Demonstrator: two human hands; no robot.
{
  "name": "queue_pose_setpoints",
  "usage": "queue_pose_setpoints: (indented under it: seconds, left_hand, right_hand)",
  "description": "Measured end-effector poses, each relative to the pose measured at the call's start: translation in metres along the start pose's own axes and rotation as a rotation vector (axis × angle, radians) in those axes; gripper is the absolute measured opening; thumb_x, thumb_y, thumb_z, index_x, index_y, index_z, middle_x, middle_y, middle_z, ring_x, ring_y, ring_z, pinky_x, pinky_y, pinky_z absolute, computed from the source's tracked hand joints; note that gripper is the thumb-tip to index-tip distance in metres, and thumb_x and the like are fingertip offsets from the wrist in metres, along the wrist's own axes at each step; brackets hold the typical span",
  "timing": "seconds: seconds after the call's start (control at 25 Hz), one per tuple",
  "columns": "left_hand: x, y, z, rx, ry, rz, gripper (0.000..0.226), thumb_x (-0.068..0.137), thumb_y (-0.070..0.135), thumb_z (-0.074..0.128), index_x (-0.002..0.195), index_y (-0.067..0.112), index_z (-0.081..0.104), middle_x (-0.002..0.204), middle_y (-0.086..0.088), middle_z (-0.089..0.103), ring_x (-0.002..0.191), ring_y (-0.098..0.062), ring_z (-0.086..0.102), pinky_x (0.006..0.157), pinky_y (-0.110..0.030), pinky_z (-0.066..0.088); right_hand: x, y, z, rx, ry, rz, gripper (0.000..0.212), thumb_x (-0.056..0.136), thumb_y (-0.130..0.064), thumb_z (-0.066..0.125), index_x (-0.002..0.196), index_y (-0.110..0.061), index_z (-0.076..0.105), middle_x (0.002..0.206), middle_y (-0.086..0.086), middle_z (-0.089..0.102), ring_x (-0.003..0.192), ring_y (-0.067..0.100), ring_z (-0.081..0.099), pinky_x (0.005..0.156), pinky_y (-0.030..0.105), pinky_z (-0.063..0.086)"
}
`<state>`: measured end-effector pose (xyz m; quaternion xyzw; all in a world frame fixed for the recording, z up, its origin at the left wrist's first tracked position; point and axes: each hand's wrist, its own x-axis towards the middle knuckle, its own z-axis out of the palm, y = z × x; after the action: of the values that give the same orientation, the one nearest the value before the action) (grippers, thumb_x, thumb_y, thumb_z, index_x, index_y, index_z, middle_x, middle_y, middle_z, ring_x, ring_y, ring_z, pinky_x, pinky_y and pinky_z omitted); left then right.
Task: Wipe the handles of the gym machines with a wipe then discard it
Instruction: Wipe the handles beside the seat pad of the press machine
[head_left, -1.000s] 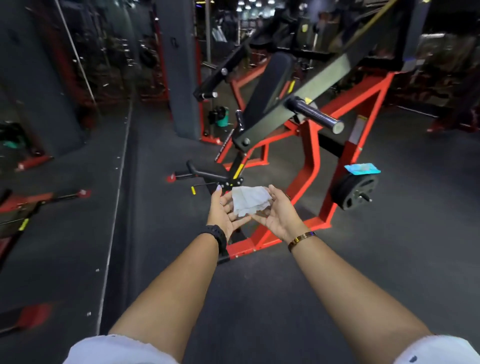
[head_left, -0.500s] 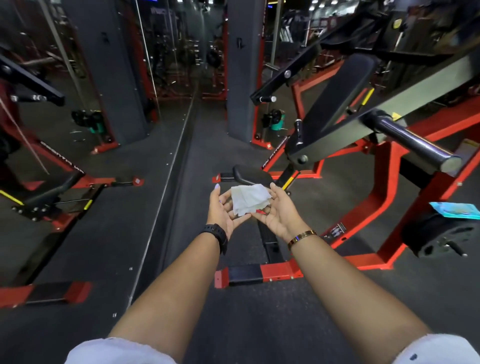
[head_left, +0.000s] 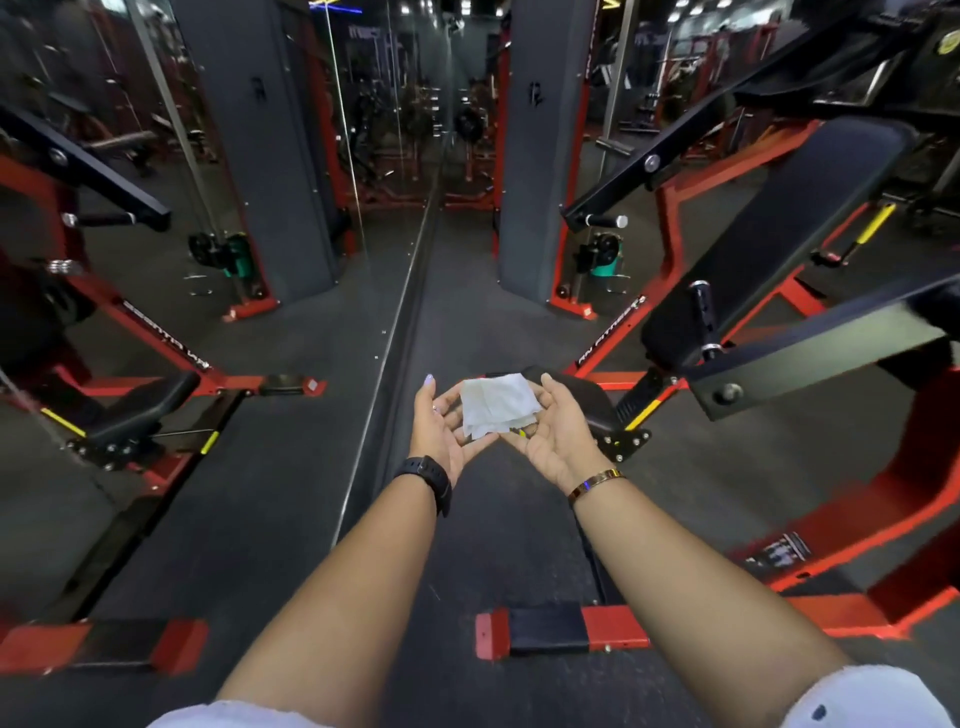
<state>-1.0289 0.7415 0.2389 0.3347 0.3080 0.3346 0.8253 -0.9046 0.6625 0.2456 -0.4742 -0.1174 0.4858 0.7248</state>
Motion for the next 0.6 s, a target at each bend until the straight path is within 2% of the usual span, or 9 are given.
queue_pose_setpoints:
  seconds: [0.16,0.4,0.6]
  left_hand:
    - [0.068,0.009,-0.011,-0.015,0.036,-0.027,0.058,0.089,0.063,0.045,0.112,0.013,0.063,0.111,-0.011,0.069,0.103,-0.027,0.067,0.078,-0.044,0.057]
    - [0.197,0.033,-0.006,-0.037,0.084,0.001,0.058,0.089,0.062,0.045,0.109,0.011,0.064,0.107,-0.012,0.071,0.104,-0.028,0.066,0.083,-0.046,0.056]
    - [0.304,0.062,0.02,-0.049,0.136,0.024,0.059,0.089,0.06,0.046,0.107,0.007,0.063,0.108,-0.013,0.07,0.103,-0.028,0.067,0.08,-0.041,0.056]
  right_hand:
    - [0.075,0.004,0.011,0.023,0.023,0.035,0.037,0.095,-0.041,0.045,0.097,-0.011,0.067,0.097,0.013,0.071,0.091,0.027,0.066,0.083,0.041,0.053]
    - [0.208,-0.017,0.022,0.035,0.003,0.093,0.043,0.096,-0.042,0.043,0.113,-0.008,0.063,0.115,0.018,0.065,0.104,0.032,0.062,0.091,0.044,0.051]
    - [0.32,-0.058,0.04,0.02,-0.023,0.13,0.046,0.095,-0.042,0.044,0.12,-0.007,0.062,0.119,0.016,0.064,0.111,0.03,0.06,0.094,0.043,0.05]
